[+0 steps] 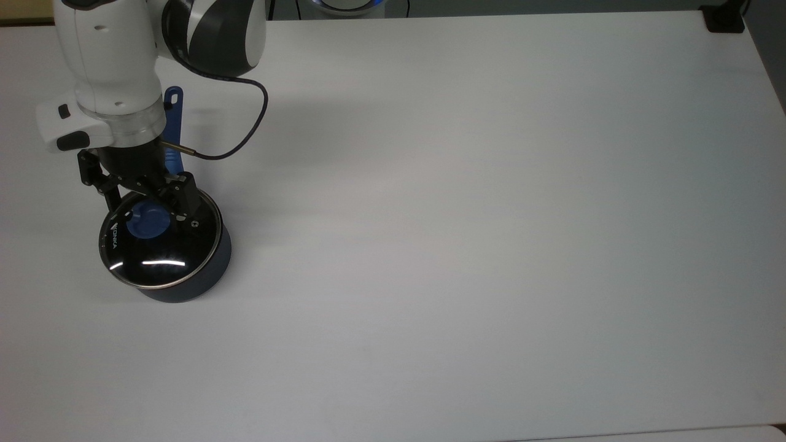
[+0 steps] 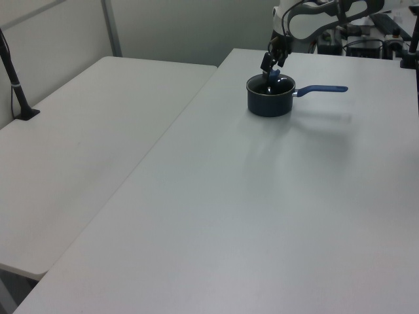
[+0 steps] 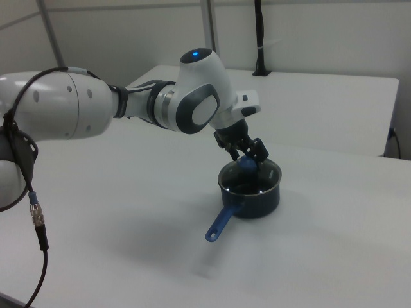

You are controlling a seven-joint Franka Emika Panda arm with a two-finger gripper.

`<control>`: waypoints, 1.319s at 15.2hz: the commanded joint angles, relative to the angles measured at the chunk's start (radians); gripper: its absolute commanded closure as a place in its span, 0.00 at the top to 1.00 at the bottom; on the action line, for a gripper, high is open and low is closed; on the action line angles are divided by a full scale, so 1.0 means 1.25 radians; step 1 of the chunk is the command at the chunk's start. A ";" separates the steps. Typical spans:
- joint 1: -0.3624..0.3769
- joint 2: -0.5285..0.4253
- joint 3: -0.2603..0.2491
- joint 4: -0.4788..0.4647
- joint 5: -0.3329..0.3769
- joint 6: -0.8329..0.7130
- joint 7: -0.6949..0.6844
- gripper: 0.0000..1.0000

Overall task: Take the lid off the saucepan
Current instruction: 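Move the gripper down over the saucepan to the blue lid knob, then close the gripper on the blue knob and lift the glass lid, then carry the lid away from the saucepan and lower it onto the table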

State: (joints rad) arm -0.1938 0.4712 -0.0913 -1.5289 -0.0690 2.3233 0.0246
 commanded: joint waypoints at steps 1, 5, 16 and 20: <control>0.000 0.010 0.002 0.004 0.004 0.014 0.002 0.96; -0.001 0.011 0.002 0.002 -0.001 0.014 -0.006 0.81; 0.000 -0.053 0.018 -0.015 0.005 0.005 -0.009 0.46; 0.005 -0.184 0.082 -0.162 0.005 0.001 0.000 0.46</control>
State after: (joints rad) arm -0.1937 0.4139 -0.0439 -1.5413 -0.0686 2.3237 0.0242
